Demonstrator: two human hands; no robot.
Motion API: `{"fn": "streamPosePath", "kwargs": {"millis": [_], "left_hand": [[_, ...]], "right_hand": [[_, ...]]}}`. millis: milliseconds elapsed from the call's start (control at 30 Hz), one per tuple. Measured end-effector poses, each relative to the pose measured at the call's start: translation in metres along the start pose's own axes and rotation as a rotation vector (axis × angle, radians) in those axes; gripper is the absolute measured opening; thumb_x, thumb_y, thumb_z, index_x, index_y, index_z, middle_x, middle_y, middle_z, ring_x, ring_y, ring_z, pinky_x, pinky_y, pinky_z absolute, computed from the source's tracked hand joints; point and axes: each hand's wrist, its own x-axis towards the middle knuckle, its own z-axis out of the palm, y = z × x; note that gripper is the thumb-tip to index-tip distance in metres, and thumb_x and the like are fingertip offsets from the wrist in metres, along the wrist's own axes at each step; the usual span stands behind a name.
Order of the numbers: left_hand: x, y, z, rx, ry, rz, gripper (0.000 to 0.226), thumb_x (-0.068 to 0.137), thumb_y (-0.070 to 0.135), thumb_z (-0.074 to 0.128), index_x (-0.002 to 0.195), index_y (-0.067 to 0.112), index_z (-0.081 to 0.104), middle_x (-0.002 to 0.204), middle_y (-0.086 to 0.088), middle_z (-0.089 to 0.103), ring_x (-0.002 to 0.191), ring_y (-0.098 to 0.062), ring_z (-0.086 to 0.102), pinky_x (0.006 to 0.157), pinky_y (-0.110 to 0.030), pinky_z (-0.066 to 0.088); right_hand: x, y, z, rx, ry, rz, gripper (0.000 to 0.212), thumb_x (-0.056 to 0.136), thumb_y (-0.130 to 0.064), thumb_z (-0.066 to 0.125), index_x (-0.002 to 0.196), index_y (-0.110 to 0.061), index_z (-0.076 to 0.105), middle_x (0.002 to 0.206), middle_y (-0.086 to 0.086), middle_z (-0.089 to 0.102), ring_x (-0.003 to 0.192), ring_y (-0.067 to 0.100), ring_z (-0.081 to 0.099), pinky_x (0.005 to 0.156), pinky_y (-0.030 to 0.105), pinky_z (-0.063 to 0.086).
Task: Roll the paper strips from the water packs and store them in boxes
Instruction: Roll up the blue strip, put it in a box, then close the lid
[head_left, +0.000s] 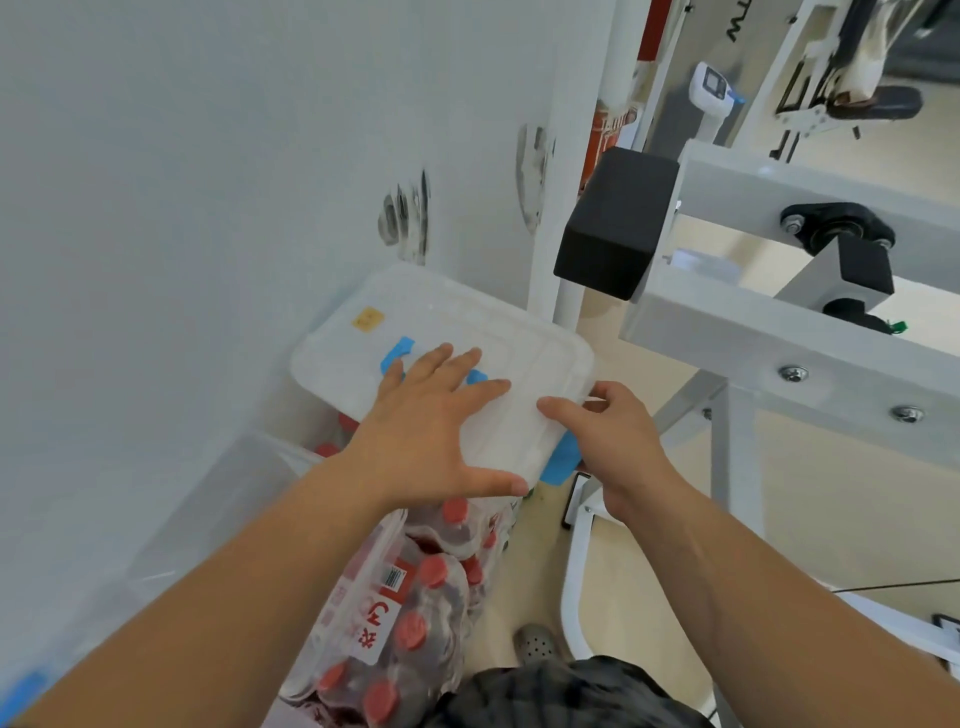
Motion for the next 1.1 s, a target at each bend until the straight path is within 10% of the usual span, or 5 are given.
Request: {"fn": "streamPosePath", "kwargs": {"millis": [467, 700, 867, 1100], "left_hand": [[0.016, 0.012, 0.013, 0.166, -0.097, 0.058, 0.129, 0.053, 0.095, 0.052, 0.156, 0.038, -0.004, 0.168, 0.005, -0.008, 0.153, -0.023, -0.016, 0.120, -0.064, 0.000], [0.024, 0.015, 0.016, 0.175, -0.101, 0.043, 0.128, 0.051, 0.101, 0.040, 0.155, 0.039, -0.001, 0.168, 0.007, -0.006, 0.154, -0.023, -0.013, 0.120, -0.065, 0.003], [0.024, 0.014, 0.013, 0.088, -0.057, 0.025, 0.091, 0.073, 0.093, 0.008, 0.152, 0.050, -0.005, 0.168, 0.007, 0.003, 0.155, -0.021, -0.002, 0.120, -0.063, 0.005], [0.030, 0.015, 0.015, 0.159, -0.120, 0.038, 0.079, 0.074, 0.088, 0.003, 0.148, 0.062, -0.004, 0.168, 0.004, 0.000, 0.154, -0.026, -0.003, 0.118, -0.067, 0.005]], "right_hand": [[0.015, -0.012, -0.006, 0.091, -0.074, -0.012, 0.041, 0.083, -0.006, 0.074, 0.122, -0.015, 0.067, 0.105, 0.004, 0.074, 0.093, 0.023, 0.073, 0.082, 0.043, 0.063], [0.006, 0.011, -0.003, 0.388, -0.006, 0.130, 0.038, 0.085, -0.034, 0.079, 0.111, -0.008, 0.069, 0.105, 0.007, 0.077, 0.098, 0.025, 0.075, 0.089, 0.045, 0.061], [-0.002, 0.015, -0.008, 0.499, -0.029, 0.173, 0.025, 0.104, -0.013, 0.050, 0.109, 0.000, 0.070, 0.099, 0.015, 0.078, 0.091, 0.029, 0.075, 0.077, 0.041, 0.064], [0.000, 0.009, -0.007, 0.506, -0.022, 0.205, 0.022, 0.098, -0.009, 0.065, 0.117, 0.002, 0.065, 0.105, 0.018, 0.076, 0.088, 0.027, 0.077, 0.067, 0.033, 0.062]]}}
